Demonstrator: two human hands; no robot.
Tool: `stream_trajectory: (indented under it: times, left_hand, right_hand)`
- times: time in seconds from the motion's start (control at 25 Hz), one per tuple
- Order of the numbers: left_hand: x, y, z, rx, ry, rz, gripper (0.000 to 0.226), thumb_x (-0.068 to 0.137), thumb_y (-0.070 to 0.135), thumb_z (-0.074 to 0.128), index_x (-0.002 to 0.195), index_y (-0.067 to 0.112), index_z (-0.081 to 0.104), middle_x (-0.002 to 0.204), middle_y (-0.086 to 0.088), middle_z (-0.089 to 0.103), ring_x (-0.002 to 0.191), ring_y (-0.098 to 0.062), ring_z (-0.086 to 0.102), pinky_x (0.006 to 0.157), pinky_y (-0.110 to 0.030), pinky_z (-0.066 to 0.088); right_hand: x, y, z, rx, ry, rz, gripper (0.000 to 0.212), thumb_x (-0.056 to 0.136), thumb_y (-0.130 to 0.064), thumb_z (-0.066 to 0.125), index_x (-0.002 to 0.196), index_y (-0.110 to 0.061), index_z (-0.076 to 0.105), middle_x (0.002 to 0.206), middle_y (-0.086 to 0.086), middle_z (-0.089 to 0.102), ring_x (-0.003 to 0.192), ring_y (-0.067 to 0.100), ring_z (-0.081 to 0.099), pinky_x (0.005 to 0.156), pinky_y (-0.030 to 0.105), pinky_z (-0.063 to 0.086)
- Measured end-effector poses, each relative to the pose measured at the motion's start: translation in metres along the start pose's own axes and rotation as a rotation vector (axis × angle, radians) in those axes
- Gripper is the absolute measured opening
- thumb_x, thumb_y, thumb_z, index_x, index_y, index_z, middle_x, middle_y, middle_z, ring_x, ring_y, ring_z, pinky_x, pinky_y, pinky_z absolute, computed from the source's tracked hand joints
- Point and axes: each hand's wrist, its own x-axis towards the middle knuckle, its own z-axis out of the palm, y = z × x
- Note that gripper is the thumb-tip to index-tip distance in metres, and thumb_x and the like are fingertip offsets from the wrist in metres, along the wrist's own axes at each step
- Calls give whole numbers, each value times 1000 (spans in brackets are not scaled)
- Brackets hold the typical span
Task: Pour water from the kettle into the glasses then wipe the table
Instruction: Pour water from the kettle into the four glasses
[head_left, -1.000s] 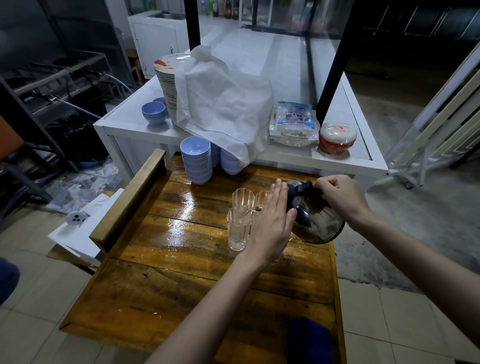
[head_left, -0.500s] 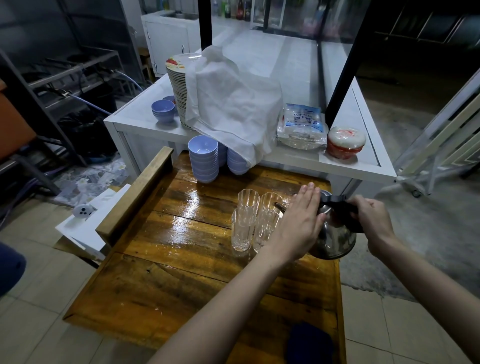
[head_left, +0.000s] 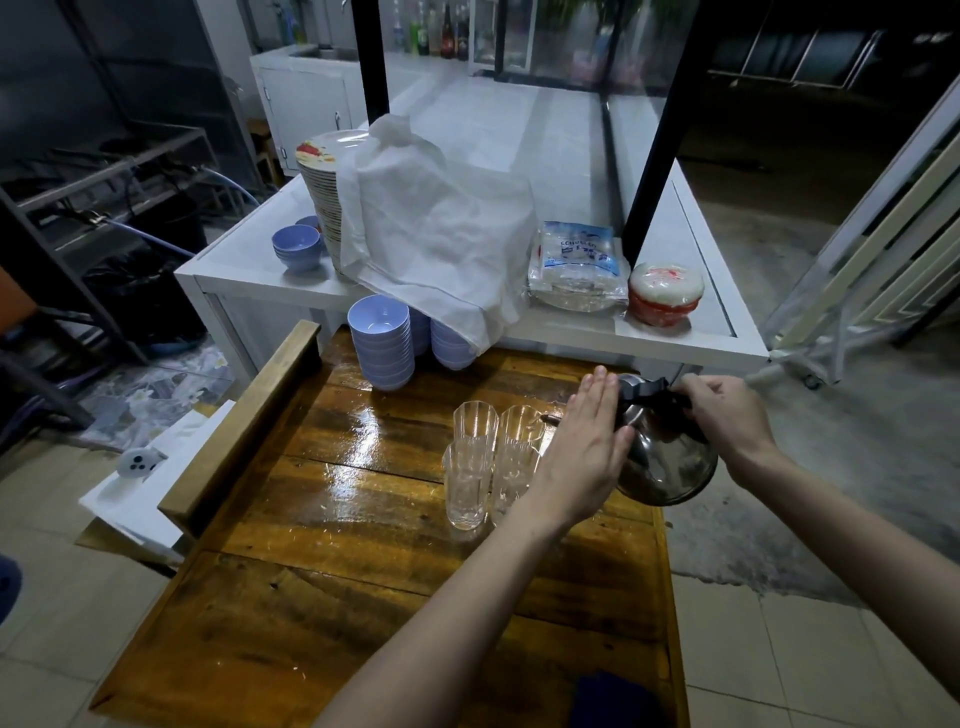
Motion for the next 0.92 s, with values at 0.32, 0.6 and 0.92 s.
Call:
stream_trajectory:
  times: [0.32,0.6,0.92]
  left_hand:
    - [12,-8,-1,-52,-22,-56,59,104,33,27,153,14,-1,162,-3,-6,147,-8,-11,119,-24,-6]
    - [14,-11,-1,-111,-31,-77,58,104,32,27,153,15,-1,161,-1,-8,146,-6,-12,119,-25,-5]
    - [17,-16,0,-148,-4,-100,59,104,33,27,153,15,0,162,-1,-6,146,-6,-11,120,-26,-4]
  right_hand:
    - [22,-8,5,-175,-9,-37,41,79,-36,53,59,-1,61,59,16,63,64,33,63,58,38,47]
    - [25,-17,5,-247,-14,-91,35,87,-28,56,62,-6,70,63,13,68,66,25,63,57,31,40]
    - [33,-20,9,-265,-29,-119,34,85,-31,58,64,-9,71,65,13,70,70,28,66,65,37,48]
